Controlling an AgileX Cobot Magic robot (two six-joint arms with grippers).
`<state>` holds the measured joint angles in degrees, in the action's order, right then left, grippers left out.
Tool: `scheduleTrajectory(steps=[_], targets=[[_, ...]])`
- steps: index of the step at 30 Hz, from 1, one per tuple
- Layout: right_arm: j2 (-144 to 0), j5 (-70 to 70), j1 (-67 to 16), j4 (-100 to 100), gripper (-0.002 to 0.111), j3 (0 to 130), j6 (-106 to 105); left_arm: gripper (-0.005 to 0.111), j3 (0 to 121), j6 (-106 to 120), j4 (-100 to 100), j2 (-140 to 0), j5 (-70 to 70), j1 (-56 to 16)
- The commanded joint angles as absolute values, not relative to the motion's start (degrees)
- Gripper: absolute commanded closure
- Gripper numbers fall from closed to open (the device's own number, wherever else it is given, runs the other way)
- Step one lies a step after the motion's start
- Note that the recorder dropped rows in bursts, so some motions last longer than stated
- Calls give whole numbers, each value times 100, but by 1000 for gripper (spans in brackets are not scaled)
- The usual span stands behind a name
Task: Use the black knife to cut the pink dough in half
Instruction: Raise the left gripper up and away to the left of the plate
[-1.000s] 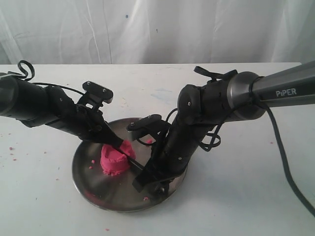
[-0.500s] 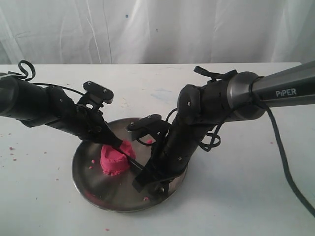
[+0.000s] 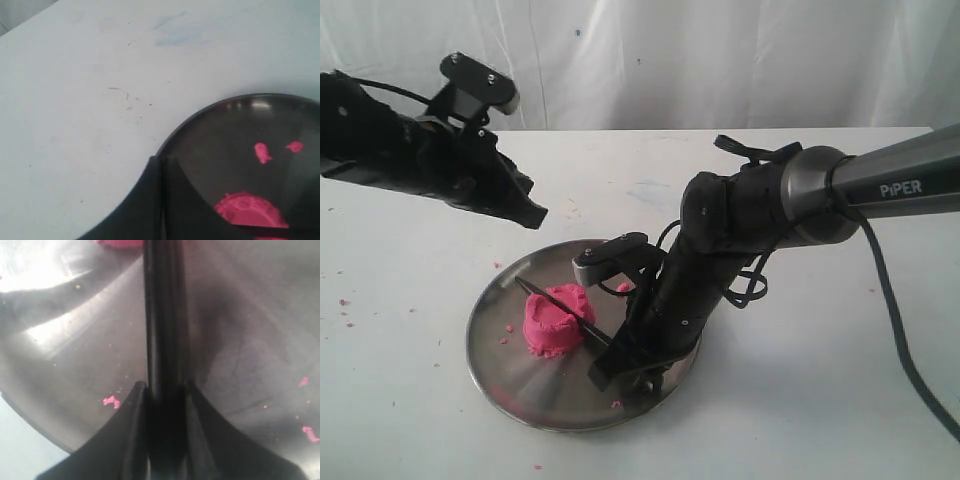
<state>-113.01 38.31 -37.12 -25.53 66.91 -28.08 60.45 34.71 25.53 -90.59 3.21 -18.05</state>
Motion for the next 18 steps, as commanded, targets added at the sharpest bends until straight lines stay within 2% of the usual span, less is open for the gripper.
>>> scheduleTrajectory(steps=[1,10,18], targets=[[-11361,3827,-3711,-2506,108,6672,-2830,107,5430,3278,2613,-8133,710,-1827],[-11361,4205,-3711,-2506,108,6672,-2887,107,3841,3020,2603,-6304,0,-1827],[-11361,4303,-3793,-2516,108,6672,-3107,107,3548,3020,2603,-5736,-975,-1827]])
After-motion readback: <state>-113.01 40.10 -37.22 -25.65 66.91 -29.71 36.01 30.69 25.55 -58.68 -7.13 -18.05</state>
